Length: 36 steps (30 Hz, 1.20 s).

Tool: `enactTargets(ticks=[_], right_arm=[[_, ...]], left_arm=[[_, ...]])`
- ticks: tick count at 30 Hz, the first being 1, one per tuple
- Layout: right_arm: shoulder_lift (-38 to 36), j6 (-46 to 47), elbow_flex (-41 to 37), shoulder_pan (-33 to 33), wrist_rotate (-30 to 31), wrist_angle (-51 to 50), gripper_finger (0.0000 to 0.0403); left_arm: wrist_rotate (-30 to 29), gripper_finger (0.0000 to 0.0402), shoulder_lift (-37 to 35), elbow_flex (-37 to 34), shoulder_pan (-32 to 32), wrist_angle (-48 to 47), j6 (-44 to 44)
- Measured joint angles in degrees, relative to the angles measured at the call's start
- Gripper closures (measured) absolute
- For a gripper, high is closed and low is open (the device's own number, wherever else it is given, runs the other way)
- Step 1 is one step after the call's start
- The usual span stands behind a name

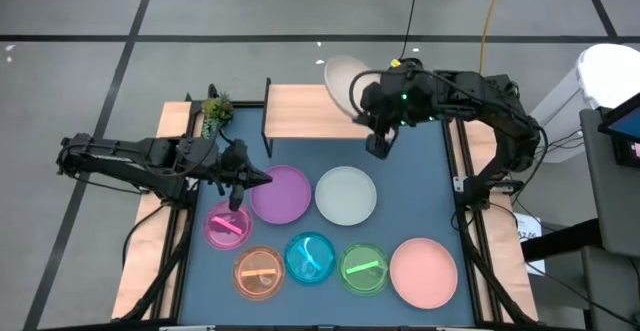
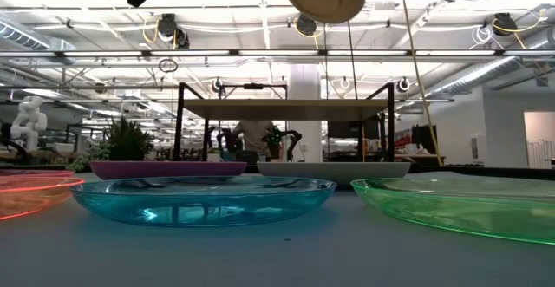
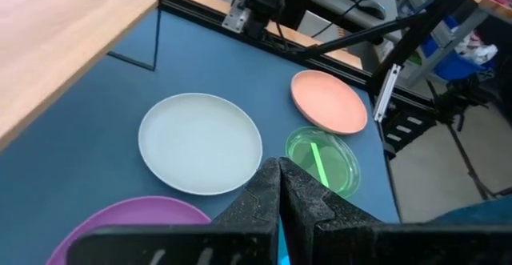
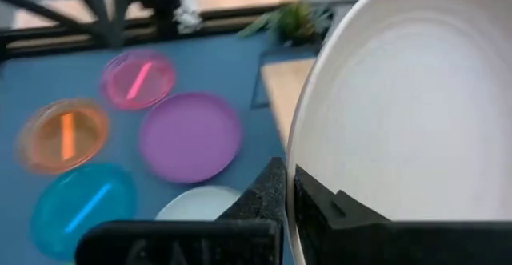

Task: Place and stack plates onto a shelf
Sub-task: Put the white plate on the shelf

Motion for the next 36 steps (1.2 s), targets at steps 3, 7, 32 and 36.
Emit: enactTargets(ticks=[3, 7, 32, 36], right_arm=[[0.6, -2.7, 0.0, -1.2, 1.7, 2.4, 0.0403], [2.5, -5.0, 0.0, -3.0, 2.6, 5.7, 0.0403], [10.4, -13.6, -4.3, -6.7, 0.3, 7.8, 0.0403], [10.6, -13.7, -8.5, -7.0, -0.9, 7.4, 0.0403]], left_arm=[[-1.5, 0.0398, 0.0, 0.0, 0.0, 0.0, 0.1], [-2.3, 0.0398, 0.0, 0.0, 0.1, 0.0, 0.5], [-2.3, 0.0398, 0.0, 0.0, 0.2, -0.3, -1.4], [-2.4, 0.0398, 0.0, 0.0, 0.2, -0.3, -1.0]])
